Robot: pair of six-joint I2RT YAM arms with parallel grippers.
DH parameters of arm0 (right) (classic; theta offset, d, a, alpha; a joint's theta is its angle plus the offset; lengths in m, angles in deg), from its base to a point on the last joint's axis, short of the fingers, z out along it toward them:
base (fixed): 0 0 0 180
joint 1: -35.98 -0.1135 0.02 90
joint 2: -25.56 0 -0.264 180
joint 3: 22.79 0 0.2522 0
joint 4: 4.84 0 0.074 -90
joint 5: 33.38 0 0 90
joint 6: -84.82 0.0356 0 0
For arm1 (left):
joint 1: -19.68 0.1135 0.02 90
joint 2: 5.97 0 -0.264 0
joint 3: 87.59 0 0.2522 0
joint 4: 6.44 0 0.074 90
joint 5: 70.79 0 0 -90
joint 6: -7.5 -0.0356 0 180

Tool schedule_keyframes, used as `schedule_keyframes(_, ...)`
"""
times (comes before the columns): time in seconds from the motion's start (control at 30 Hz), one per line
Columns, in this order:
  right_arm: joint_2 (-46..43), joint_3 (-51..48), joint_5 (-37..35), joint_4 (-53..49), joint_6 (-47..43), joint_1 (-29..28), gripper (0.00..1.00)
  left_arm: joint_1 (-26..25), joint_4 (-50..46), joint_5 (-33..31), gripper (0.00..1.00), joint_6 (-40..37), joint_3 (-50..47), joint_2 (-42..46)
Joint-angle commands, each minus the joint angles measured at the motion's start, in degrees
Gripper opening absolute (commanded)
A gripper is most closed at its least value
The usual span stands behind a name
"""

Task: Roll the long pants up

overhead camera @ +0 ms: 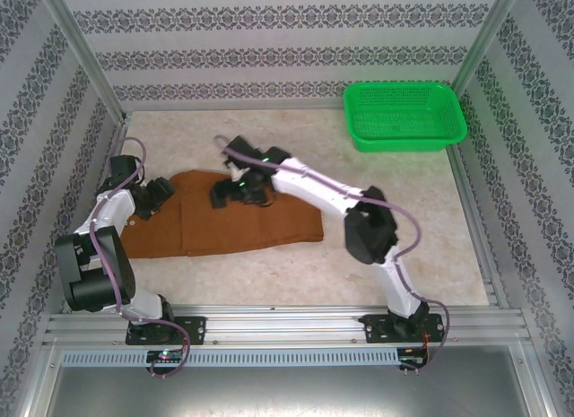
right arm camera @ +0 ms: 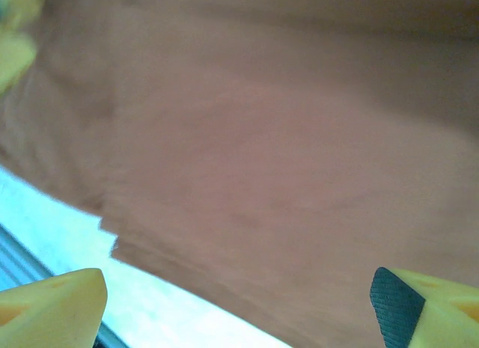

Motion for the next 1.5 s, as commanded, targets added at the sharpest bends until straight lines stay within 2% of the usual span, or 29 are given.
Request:
schedule_keyframes(0.0,-8.46,-7.15,-1.02,6.06,1.16,5.01,0.92,-1.33,1.25,4.38,0.72,-3.19,-2.95,-0.48)
schedule_keyframes(0.1,-12.48,-13.05,-1.79,8.18,0.97,8.09,0.91,-2.21,4.33,10.11,0.74,-2.4,-6.53,-0.24)
schedule_keyframes(0.2,-14.31,-15.96,-1.69,9.18,1.1,10.25,0.91,-3.73,4.52,11.12,0.74,-2.27,-8.22,-0.8)
schedule_keyframes(0.43,-14.65,-18.69,-1.02,11.73,1.45,11.63,0.9,-5.0,10.36,20.04,0.73,-0.45,-11.57,-3.39)
schedule_keyframes(0.6,-13.91,-21.24,0.04,14.05,2.61,12.73,0.9,-6.21,14.93,26.51,0.68,1.06,-11.65,-8.38)
schedule_keyframes(0.73,-14.38,-24.52,0.44,16.23,4.05,13.74,0.9,-8.06,15.99,27.58,0.66,1.58,-11.0,-8.62)
schedule_keyframes(0.8,-14.93,-26.4,-0.75,16.59,4.82,14.59,0.89,-8.81,15.07,26.02,0.67,1.4,-10.62,-7.06)
schedule_keyframes(0.97,-13.49,-27.85,-10.29,10.18,3.05,16.62,0.89,-12.46,7.13,20.87,0.67,-3.64,-5.75,-7.48)
schedule_keyframes(1.13,-10.94,-32.23,-6.69,12.83,2.99,18.84,0.88,-16.49,5.07,17.02,0.67,-5.05,-2.84,-9.19)
schedule_keyframes(1.37,-10.4,-34.23,-4.85,15.77,3.65,19.37,0.88,-19.44,6.79,21.91,0.66,-4.58,0.46,-16.94)
schedule_keyframes(1.47,-10.2,-35.05,-4.87,16.52,3.71,19.48,0.88,-20.44,11.36,25.41,0.57,-2.45,-0.24,-18.74)
